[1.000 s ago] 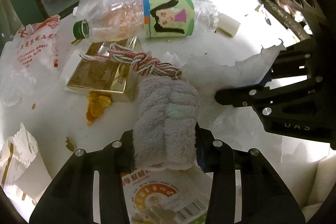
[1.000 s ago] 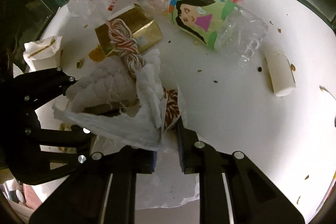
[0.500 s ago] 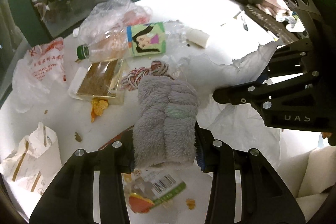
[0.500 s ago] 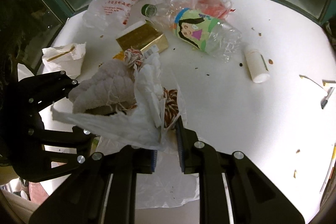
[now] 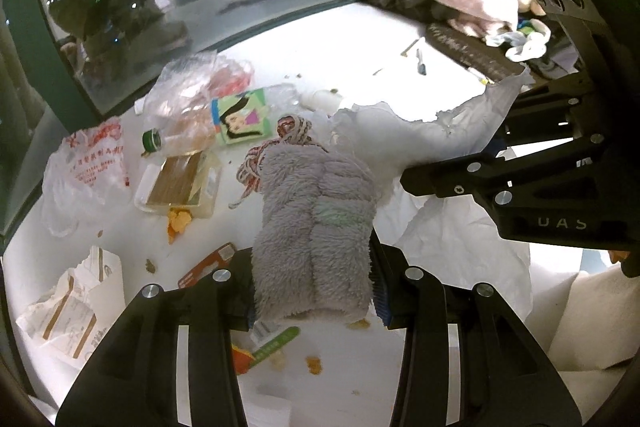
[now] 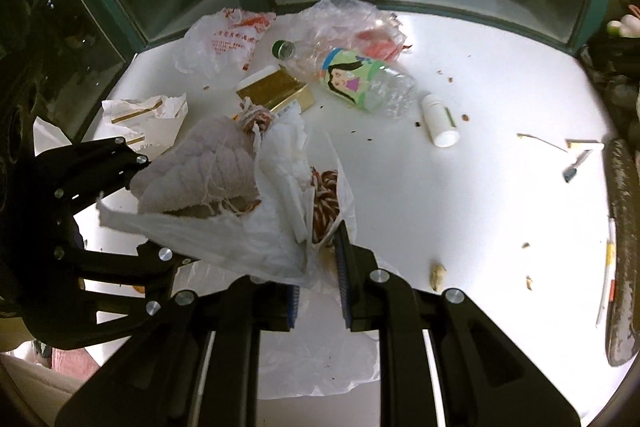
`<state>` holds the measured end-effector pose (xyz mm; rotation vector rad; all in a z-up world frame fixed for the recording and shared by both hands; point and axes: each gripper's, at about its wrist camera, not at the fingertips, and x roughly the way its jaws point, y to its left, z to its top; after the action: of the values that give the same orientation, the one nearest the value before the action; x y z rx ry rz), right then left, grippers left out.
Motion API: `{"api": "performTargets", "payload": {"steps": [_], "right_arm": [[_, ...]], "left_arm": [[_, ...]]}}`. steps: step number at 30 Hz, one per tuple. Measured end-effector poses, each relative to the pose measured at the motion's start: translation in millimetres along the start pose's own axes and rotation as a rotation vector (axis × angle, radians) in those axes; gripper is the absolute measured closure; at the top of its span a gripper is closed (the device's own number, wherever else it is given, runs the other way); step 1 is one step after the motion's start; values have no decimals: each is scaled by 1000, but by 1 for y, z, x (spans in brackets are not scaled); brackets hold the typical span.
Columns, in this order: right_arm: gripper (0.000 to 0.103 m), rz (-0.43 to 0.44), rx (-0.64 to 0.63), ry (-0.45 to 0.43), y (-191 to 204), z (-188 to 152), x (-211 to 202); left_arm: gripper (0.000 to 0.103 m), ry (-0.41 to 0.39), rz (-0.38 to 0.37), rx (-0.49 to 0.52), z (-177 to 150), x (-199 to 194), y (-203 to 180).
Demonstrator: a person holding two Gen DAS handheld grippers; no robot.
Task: Collect trash
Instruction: 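Carry the grey cloth with the left tool while the right tool carries the bag to the bin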
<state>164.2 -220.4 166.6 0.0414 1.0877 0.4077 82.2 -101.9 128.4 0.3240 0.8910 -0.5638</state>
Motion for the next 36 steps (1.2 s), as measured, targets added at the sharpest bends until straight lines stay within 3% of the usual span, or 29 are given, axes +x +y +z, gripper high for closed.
{"api": "performTargets", "payload": {"steps": [12, 22, 36], "right_arm": [[86, -109, 67, -59, -13, -34, -50], [86, -121, 90, -111, -48, -55, -84], [86, -204, 246, -137, -118, -126, -143]], "left_arm": [[63, -57, -71, 86, 14, -17, -47], [63, -77, -80, 149, 36, -23, -92], [63, -77, -193, 308, 67, -15, -208]]}}
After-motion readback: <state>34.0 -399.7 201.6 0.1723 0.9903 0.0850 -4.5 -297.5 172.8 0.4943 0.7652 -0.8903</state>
